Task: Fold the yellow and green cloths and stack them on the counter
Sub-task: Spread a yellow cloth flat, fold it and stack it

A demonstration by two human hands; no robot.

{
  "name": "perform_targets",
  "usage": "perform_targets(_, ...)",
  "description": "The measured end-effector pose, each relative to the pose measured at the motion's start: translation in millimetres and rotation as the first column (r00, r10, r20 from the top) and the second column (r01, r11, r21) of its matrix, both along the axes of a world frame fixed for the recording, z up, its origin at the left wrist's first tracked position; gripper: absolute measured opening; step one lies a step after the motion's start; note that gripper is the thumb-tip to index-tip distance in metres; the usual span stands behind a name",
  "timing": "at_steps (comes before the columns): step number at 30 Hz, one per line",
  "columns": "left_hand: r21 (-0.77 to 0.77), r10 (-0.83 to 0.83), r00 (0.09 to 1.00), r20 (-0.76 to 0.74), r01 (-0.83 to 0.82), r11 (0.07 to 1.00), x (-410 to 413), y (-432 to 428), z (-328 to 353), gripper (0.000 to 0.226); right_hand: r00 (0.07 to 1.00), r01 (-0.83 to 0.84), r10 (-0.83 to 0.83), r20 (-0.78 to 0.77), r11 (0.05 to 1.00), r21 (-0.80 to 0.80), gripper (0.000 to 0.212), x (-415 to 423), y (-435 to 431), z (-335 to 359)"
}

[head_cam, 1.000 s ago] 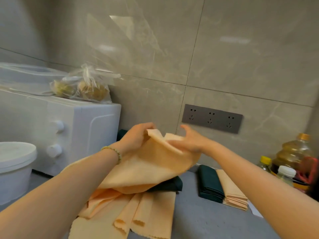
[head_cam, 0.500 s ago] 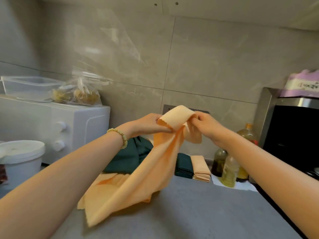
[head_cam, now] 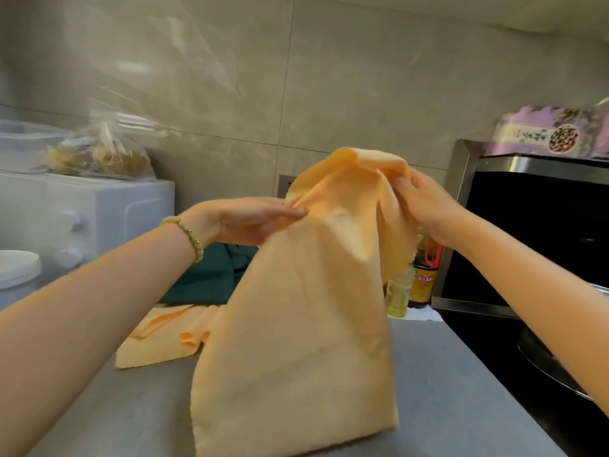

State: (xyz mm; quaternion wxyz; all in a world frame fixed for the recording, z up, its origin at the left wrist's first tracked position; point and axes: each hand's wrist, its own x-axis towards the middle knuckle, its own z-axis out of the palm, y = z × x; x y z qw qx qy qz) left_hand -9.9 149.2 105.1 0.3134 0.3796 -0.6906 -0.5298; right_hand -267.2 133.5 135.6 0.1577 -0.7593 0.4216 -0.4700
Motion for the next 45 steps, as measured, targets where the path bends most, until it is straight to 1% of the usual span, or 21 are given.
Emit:
perform_targets(2, -0.022, 0.050, 0.998, -0.032, -0.050, 0.998, 3, 2, 15, 0.033, 0.988, -0.054, 0.038, 0.150, 0.993, 0.105, 0.026, -2, 2, 6)
perform_targets(3, -0.037, 0.102, 0.994, -0.047, -0.104, 0.994, 4, 2, 22, 0.034, 0.987, -0.034, 0.012, 0.162, 0.990, 0.134, 0.026, -4, 3, 9)
perform_targets(6, -0.101, 0.188, 0.982, -0.029, -0.190, 0.977, 6, -11, 29, 0.026, 0.993, 0.115, -0.121, 0.016, 0.975, 0.192, 0.026, -5, -12, 12)
perform_targets(10, -0.071, 0.211, 0.920, 0.331, -0.199, 0.977, 14, -52, 0, 0.031, 0.937, 0.225, -0.149, -0.316, 0.949, 0.219, 0.042, -2, -60, -31)
perform_targets(12, -0.005, 0.189, 0.867, 0.462, -0.211, 0.978, 22, -77, -30, 0.037, 0.913, 0.241, -0.126, -0.387, 0.934, 0.264, 0.041, -6, -86, -69)
perform_targets(14, 0.057, 0.198, 0.855, 0.479, -0.256, 0.965, 31, -101, -62, 0.038, 0.894, 0.273, -0.116, -0.432, 0.906, 0.323, 0.038, -10, -109, -107)
perform_targets(16, 0.091, 0.208, 0.847, 0.489, -0.287, 0.954, 38, -117, -87, 0.033, 0.913, 0.263, -0.091, -0.398, 0.878, 0.401, 0.031, -14, -126, -140)
perform_targets(18, -0.016, 0.251, 0.755, 0.606, -0.304, 0.953, 44, -129, -100, 0.023, 0.925, 0.237, -0.063, -0.376, 0.868, 0.437, 0.029, -16, -141, -164)
perform_targets(20, -0.207, 0.325, 0.577, 0.749, -0.262, 0.943, 48, -147, -103, 0.018, 0.906, 0.226, -0.022, -0.423, 0.869, 0.440, 0.032, -17, -159, -177)
perform_targets(21, -0.295, 0.382, 0.509, 0.771, -0.246, 0.923, 48, -157, -100, 0.018, 0.887, 0.232, -0.009, -0.461, 0.873, 0.428, 0.034, -17, -166, -180)
perform_targets(24, -0.542, 0.613, 0.385, 0.690, -0.286, 0.790, 32, -188, -89, 0.022, 0.850, 0.270, -0.038, -0.525, 0.888, 0.372, 0.039, -19, -191, -185)
perform_targets(26, -0.670, 0.724, 0.338, 0.601, -0.282, 0.687, 13, -200, -88, 0.030, 0.812, 0.357, -0.183, -0.555, 0.907, 0.223, 0.033, -20, -204, -187)
perform_targets(28, -0.700, 0.737, 0.395, 0.548, -0.267, 0.663, -8, -207, -103, 0.044, 0.738, 0.507, -0.416, -0.531, 0.861, 0.029, 0.033, -20, -214, -192)
perform_targets(30, -0.638, 0.653, 0.476, 0.589, -0.223, 0.738, -32, -202, -130, 0.057, 0.678, 0.584, -0.550, -0.488, 0.806, -0.097, 0.045, -13, -214, -197)
perform_targets(31, -0.567, 0.583, 0.498, 0.642, -0.204, 0.798, -45, -194, -147, 0.061, 0.682, 0.566, -0.557, -0.474, 0.813, -0.140, 0.048, -9, -210, -202)
perform_targets(33, -0.431, 0.449, 0.478, 0.754, -0.156, 0.889, -69, -171, -179, 0.064, 0.716, 0.451, -0.475, -0.511, 0.874, -0.180, 0.047, 2, -195, -215)
perform_targets(34, -0.384, 0.401, 0.454, 0.796, -0.134, 0.914, -80, -154, -195, 0.065, 0.736, 0.389, -0.402, -0.544, 0.910, -0.146, 0.046, 6, -182, -224)
perform_targets(36, -0.403, 0.405, 0.390, 0.827, -0.089, 0.911, -89, -121, -219, 0.069, 0.772, 0.316, -0.247, -0.585, 0.949, 0.017, 0.046, 11, -152, -240)
perform_targets(39, -0.476, 0.442, 0.343, 0.829, 0.016, 0.879, -84, -91, -244, 0.069, 0.772, 0.258, -0.036, -0.635, 0.930, 0.261, 0.051, 6, -109, -258)
perform_targets(42, -0.380, 0.344, 0.424, 0.838, 0.002, 0.925, -70, -79, -254, 0.067, 0.753, 0.218, 0.084, -0.653, 0.904, 0.367, 0.061, -4, -77, -270)
perform_targets(45, -0.435, 0.367, 0.542, 0.756, -0.003, 0.901, -53, -81, -257, 0.061, 0.728, 0.156, 0.125, -0.674, 0.927, 0.340, 0.057, -15, -59, -279)
